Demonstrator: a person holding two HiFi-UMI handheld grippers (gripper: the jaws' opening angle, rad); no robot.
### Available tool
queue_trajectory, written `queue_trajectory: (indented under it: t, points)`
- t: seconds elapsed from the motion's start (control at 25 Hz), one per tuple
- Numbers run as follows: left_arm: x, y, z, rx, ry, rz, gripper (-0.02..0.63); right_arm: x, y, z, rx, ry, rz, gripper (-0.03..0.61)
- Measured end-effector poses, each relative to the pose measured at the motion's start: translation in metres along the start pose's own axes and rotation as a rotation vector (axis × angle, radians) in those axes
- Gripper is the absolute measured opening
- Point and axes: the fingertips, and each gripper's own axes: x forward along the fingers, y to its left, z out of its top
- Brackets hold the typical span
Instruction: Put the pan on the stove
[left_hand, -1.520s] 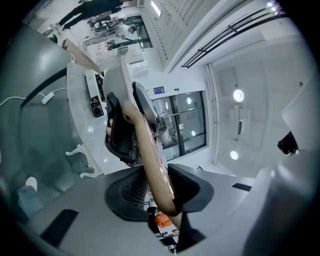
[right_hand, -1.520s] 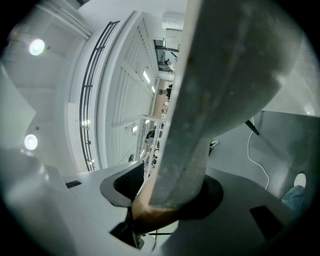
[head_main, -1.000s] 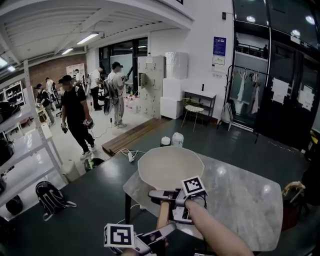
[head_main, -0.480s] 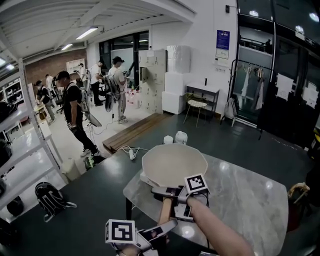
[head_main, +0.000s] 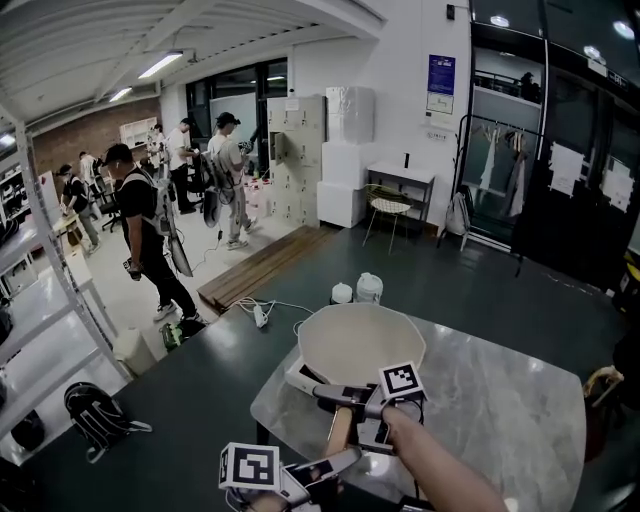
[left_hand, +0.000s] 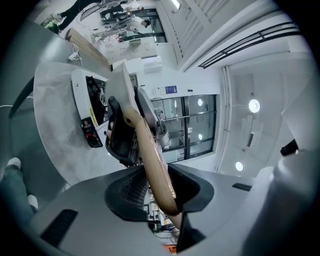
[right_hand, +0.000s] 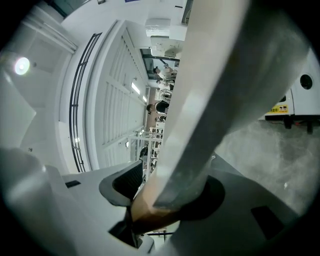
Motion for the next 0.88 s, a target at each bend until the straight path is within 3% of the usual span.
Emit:
queue_trajectory:
  t: [0.2,0.6,0.88]
  points:
    - [-0.001,0.027,0.021,0.023,0.052,0.063,0.129,0.007,-0.019,0.022,0.018,-0.039,-0.013,0.232]
    - [0.001,0.049,0.051,0.004,0.135,0.082,0.127,0.018,-0.042,0.051,0.053,-0.107,-0.018,0.231]
    - [-0.002,0.062,0.052,-0.006,0.195,0.113,0.118,0.021,-0.048,0.056,0.045,-0.135,-0.004,0.225]
